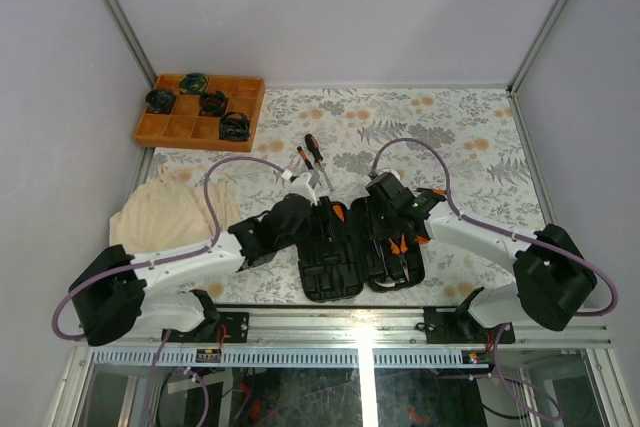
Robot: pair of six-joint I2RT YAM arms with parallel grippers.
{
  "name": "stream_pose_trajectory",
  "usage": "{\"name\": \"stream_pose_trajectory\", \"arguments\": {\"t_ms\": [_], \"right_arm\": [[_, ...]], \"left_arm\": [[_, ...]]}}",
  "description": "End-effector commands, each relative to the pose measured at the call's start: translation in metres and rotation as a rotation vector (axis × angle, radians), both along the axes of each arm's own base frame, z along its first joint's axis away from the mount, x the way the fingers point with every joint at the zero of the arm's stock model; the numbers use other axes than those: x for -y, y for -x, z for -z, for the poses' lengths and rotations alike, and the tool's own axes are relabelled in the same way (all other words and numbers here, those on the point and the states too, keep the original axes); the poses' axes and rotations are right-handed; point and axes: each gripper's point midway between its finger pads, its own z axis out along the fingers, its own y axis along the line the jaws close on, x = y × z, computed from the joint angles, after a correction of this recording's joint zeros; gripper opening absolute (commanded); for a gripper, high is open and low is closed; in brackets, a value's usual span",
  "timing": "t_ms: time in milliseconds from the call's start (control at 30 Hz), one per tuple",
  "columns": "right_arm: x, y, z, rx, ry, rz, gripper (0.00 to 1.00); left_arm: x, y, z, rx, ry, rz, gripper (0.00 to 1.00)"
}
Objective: Sort the tools into containers
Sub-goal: Place the utility knife in the storage box.
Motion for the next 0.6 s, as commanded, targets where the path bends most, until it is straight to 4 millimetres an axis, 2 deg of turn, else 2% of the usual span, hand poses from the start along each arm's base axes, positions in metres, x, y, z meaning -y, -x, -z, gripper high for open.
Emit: {"name": "stream_pose_trajectory", "arguments": {"t_ms": [0,200,333,567], "right_arm": [[-0.008,-0.016,-0.001,0.051,0.023,-0.033,0.39],[-0.006,-0.022,0.008,0.043,0.075,-0.042,0.37],[-0.001,-0.025,0.012,0.045,0.114,-0.034,0.33],[-0.002,-0.024,0.013,0.037,0.114,-0.036,0.17]], "left_arm": [[-0.034,0.000,0.010,0.028,-0.103,-0.051,0.46],[-0.053,0.002,0.002,0.041,-0.102,-0.093,0.47],[-0.057,0.003,0.002,0.039,-0.094,-0.103,0.48],[-0.057,0.003,0.003,0.036,-0.095,-0.099,0.48]]}}
